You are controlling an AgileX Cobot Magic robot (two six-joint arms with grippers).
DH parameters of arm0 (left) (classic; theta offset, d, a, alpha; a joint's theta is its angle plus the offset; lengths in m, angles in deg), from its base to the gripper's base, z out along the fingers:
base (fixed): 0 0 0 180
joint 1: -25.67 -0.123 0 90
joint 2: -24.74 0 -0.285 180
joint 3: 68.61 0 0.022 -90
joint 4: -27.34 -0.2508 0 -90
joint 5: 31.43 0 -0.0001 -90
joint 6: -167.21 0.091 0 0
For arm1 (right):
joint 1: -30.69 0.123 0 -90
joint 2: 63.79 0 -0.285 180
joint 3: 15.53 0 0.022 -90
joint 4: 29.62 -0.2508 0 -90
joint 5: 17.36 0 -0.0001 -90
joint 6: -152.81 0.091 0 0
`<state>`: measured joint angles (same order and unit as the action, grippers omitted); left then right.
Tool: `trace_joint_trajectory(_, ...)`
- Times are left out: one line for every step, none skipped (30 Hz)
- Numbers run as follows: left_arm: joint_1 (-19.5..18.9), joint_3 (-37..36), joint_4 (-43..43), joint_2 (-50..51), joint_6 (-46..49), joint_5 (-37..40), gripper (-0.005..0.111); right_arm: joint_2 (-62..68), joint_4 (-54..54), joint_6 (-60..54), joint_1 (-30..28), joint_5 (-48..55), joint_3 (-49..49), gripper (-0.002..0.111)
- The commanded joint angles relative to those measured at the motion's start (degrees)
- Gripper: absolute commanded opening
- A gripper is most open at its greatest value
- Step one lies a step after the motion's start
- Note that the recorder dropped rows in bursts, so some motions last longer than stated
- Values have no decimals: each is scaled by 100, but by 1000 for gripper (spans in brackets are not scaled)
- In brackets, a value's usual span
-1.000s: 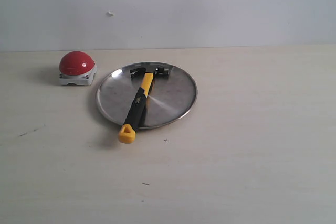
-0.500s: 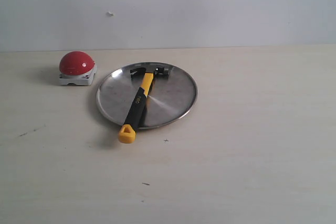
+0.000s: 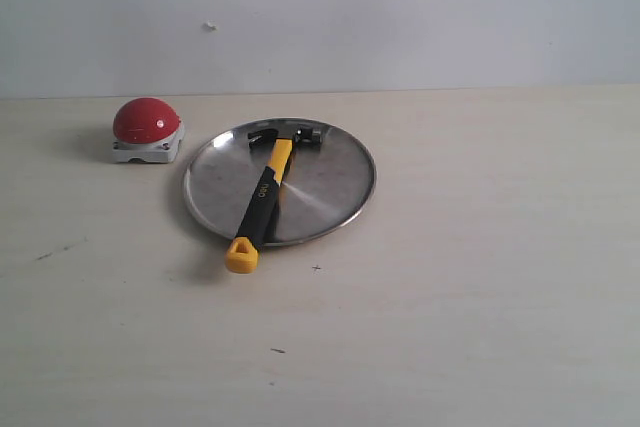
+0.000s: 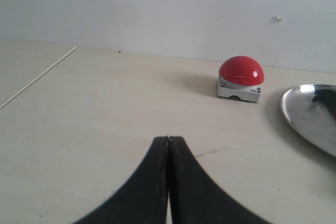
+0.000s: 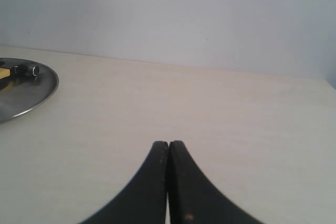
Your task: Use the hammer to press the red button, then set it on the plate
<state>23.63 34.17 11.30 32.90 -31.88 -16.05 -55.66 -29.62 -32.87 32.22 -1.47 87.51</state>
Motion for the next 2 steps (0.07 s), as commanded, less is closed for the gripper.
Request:
trace_joint_trajectory(-20,0,27,-38,-20,-10,0,-35,0,-5,-23,-3,-26,0)
trace_joint_trajectory(-20,0,27,-38,-20,-10,0,-35,0,-5,-23,-3,-26,0)
